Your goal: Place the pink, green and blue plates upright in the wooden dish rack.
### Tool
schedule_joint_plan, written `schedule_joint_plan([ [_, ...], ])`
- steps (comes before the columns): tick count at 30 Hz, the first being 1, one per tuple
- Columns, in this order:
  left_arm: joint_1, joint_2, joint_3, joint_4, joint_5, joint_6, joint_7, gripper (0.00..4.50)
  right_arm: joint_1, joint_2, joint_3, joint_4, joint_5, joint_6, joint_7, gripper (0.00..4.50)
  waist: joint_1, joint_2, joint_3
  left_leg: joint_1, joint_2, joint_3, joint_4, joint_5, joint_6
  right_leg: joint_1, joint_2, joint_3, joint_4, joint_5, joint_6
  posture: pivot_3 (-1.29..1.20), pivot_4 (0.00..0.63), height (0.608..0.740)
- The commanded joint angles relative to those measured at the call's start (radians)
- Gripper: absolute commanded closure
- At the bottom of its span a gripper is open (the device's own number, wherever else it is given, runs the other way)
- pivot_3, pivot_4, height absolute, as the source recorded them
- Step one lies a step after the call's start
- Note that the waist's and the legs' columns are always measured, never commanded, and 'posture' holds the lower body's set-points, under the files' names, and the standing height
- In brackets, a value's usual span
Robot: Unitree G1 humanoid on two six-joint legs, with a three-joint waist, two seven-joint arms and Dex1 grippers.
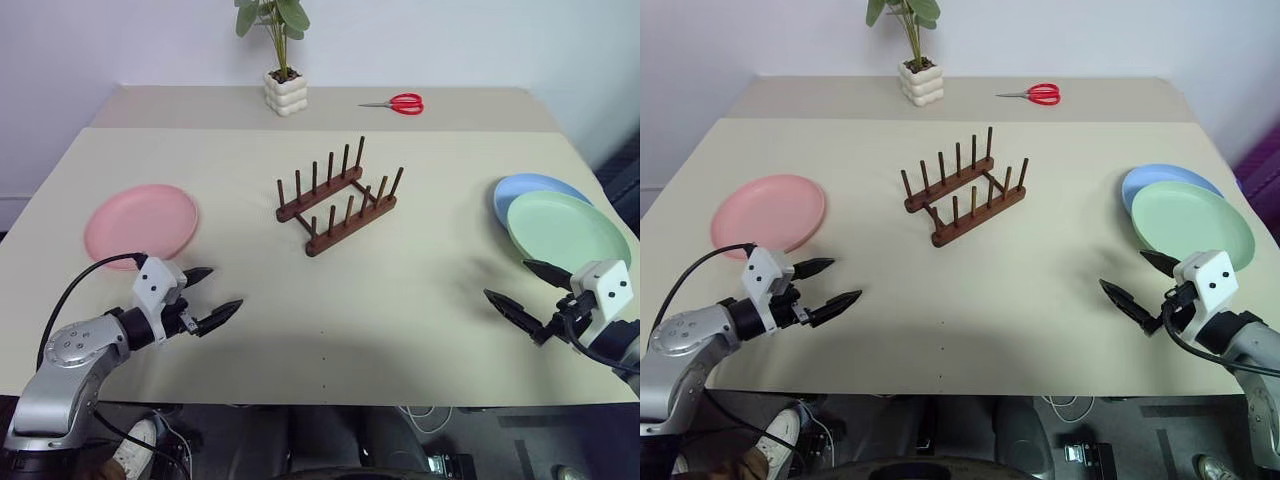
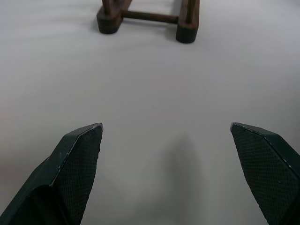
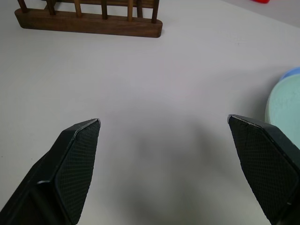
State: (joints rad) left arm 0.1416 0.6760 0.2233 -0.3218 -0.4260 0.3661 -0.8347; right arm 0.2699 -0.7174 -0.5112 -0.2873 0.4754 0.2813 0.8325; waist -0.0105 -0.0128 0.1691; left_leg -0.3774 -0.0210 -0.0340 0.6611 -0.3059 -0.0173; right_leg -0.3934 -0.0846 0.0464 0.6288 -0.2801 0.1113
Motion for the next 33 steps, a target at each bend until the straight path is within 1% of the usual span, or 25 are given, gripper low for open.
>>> schedule_joint_plan([
  [1, 0.006, 0.01, 0.03, -0.048, -0.021, 0.0, 0.001, 0.01, -0.002, -0.019, -0.023, -0.023, 0.011, 0.006, 0.004, 0.05, 0.0, 0.0, 0.0, 0.0, 0.0, 0.0, 0.0, 0.0, 0.0, 0.0, 0.0, 0.0, 0.0, 0.0, 0.0, 0.0, 0.15, 0.74],
  [15, 0.042, -0.028, -0.014, -0.127, -0.028, 0.045, 0.051, 0.01, 0.029, -0.011, -0.027, -0.092, 0.016, 0.054, -0.016, 0.05, 0.001, 0.0, 0.0, -0.001, 0.0, 0.0, 0.0, 0.0, 0.0, -0.001, 0.0, 0.0, 0.0, 0.0, 0.0, 0.0, 0.15, 0.74],
  [20, 0.003, -0.021, -0.034, -0.104, -0.031, 0.05, 0.04, 0.01, 0.053, 0.011, -0.014, -0.151, 0.027, 0.07, -0.036, 0.05, 0.002, 0.0, 0.0, -0.001, 0.0, 0.0, 0.0, 0.0, 0.0, -0.001, 0.0, 0.0, 0.0, 0.0, 0.0, 0.0, 0.15, 0.74],
  [26, -0.047, -0.006, -0.032, -0.027, -0.015, 0.017, 0.004, 0.01, 0.045, 0.04, 0.009, -0.151, 0.023, 0.062, -0.056, 0.05, 0.001, 0.0, 0.0, -0.001, 0.0, 0.0, 0.0, 0.0, 0.0, -0.001, 0.0, -0.001, 0.0, 0.0, 0.0, 0.0, 0.15, 0.74],
  [28, -0.067, -0.014, -0.049, -0.013, -0.007, 0.014, 0.009, 0.01, 0.042, 0.046, 0.015, -0.132, 0.019, 0.048, -0.051, 0.05, 0.0, 0.0, 0.0, -0.001, 0.0, 0.0, 0.0, 0.0, 0.0, -0.001, 0.0, -0.001, 0.0, 0.0, 0.0, 0.0, 0.15, 0.74],
  [32, -0.109, -0.022, -0.068, 0.018, -0.018, 0.012, -0.014, 0.01, 0.06, 0.07, 0.022, -0.178, 0.024, 0.052, -0.076, 0.05, 0.002, 0.0, 0.0, -0.001, 0.0, 0.0, 0.0, 0.0, 0.0, -0.001, 0.0, -0.001, 0.0, 0.0, 0.0, 0.0, 0.15, 0.74],
  [33, -0.126, -0.029, -0.092, 0.031, -0.009, 0.011, -0.02, 0.01, 0.072, 0.08, 0.023, -0.181, 0.021, 0.043, -0.078, 0.05, 0.003, 0.0, 0.0, -0.001, 0.0, 0.0, 0.0, 0.0, 0.0, -0.001, 0.0, -0.001, 0.0, 0.0, 0.0, 0.0, 0.15, 0.74],
])
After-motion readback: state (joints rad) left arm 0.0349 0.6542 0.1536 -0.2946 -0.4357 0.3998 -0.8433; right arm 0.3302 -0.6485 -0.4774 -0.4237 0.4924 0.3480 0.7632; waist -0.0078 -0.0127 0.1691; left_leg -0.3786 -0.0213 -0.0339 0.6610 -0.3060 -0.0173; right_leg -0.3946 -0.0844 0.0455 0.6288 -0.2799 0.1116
